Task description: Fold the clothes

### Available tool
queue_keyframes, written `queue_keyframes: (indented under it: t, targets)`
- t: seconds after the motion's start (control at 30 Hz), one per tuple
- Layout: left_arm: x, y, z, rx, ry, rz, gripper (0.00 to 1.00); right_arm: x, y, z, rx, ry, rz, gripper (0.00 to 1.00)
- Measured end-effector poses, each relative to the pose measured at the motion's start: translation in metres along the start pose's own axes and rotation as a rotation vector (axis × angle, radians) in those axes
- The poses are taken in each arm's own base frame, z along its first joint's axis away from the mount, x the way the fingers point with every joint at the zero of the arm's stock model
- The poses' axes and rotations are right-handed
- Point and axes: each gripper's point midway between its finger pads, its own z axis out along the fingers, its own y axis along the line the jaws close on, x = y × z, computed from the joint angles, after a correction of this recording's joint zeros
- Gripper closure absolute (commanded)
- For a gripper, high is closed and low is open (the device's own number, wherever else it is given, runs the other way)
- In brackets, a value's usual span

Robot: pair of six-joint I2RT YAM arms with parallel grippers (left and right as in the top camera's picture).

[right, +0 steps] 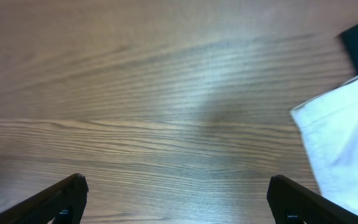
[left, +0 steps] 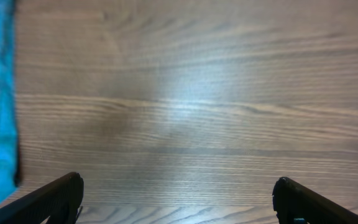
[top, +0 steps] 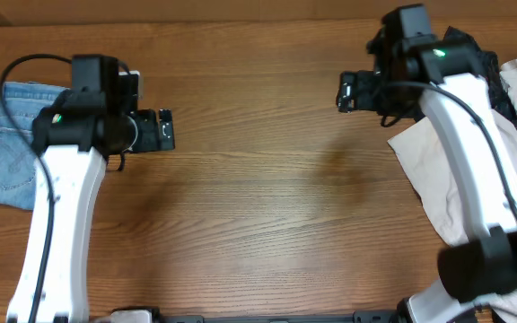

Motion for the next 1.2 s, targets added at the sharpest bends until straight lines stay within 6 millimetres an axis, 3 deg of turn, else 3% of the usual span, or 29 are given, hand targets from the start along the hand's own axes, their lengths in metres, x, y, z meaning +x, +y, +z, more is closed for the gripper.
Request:
queue_keyframes:
  t: [0.17, 0.4, 0.7, 0.8, 1.0, 1.2]
  targets:
    - [-0.005, -0.009, -0.041, 0.025, -0.175, 0.035, 0.00, -0.005, 0.003, -0.049, -0.013, -0.161, -0.012, 0.03]
    - [0.048, -0.014, -0.044, 0.060, -0.291, 0.076, 0.00, 0.024, -0.007, -0.069, -0.017, -0.314, -0.014, 0.00]
    - [0.075, -0.007, -0.072, 0.077, -0.580, 0.053, 0.00, 0.110, -0.022, -0.100, -0.079, -0.706, -0.068, 0.00]
    - [0.081, -0.005, -0.063, 0.072, -0.561, 0.047, 0.00, 0.133, -0.031, -0.092, -0.083, -0.739, -0.067, 0.00]
    - [0.091, -0.002, -0.044, 0.060, -0.477, 0.041, 0.00, 0.170, -0.031, -0.049, -0.130, -0.581, -0.080, 0.00]
    - [0.104, 0.001, -0.034, 0.046, -0.406, 0.035, 0.00, 0.177, -0.024, -0.043, -0.177, -0.541, -0.083, 0.00]
